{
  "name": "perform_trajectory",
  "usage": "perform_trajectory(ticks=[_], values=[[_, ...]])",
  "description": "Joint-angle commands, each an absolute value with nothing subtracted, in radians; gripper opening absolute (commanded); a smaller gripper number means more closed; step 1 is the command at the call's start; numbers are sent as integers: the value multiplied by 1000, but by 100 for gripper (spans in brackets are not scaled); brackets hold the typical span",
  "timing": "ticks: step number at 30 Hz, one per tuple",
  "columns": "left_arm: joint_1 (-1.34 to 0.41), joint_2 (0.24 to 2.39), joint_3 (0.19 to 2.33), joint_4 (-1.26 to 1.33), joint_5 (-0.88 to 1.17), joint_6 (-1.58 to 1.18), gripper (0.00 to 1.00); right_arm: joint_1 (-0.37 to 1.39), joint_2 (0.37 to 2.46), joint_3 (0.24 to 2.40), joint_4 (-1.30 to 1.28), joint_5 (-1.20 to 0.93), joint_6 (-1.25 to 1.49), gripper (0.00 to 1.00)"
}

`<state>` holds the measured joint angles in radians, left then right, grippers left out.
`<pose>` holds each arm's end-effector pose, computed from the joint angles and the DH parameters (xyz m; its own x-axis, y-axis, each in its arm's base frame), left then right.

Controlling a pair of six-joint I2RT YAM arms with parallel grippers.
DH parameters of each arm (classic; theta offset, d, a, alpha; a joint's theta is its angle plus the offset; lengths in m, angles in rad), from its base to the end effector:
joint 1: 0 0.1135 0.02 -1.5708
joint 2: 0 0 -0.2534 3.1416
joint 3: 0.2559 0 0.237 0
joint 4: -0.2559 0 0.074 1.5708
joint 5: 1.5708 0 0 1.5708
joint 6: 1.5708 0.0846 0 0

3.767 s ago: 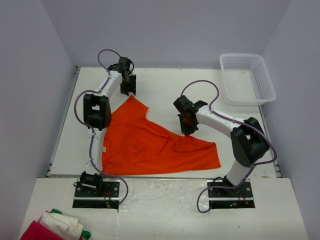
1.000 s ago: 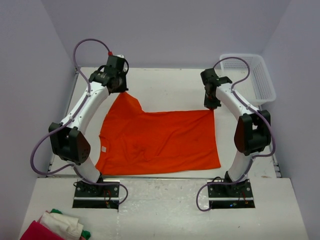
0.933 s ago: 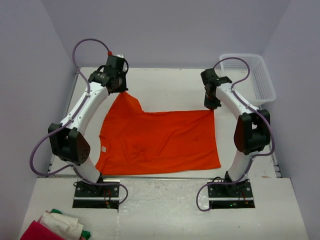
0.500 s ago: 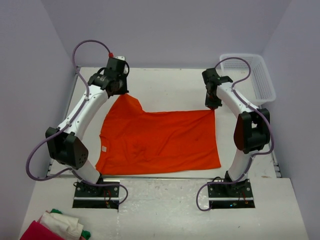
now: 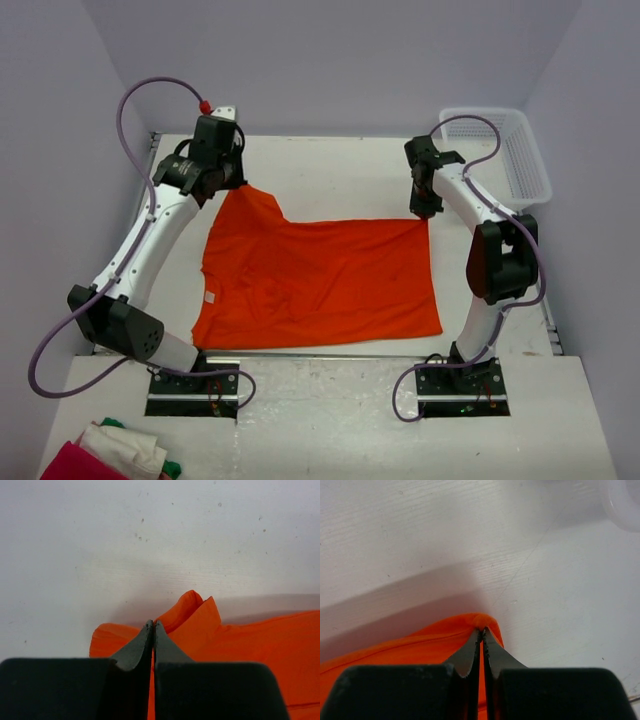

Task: Fold and stack the t-shirts
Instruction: Fold the other side of the tshirt into a rectangle

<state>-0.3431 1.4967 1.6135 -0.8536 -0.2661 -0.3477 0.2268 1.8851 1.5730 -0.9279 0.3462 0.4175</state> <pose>0.3251 -0.0925 0.3479 -0.6430 -0.1194 -0.7565 -0.0829 0.9928 -0.0862 0.3814 0.0586 0.1959 -0.8846 0.1873 -0.4270 0.2785 0.9467 -0.1617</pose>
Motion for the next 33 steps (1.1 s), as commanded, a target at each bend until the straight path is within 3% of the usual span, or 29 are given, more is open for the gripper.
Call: perform_trajectory(ticks=[1, 33], values=[[-348, 1445, 1598, -859, -285, -345, 0, 218, 1878, 1589, -927, 337, 414, 0], [-442, 1330, 1355, -950, -253, -460, 0, 222, 1631, 1289, -874, 308, 456, 0]])
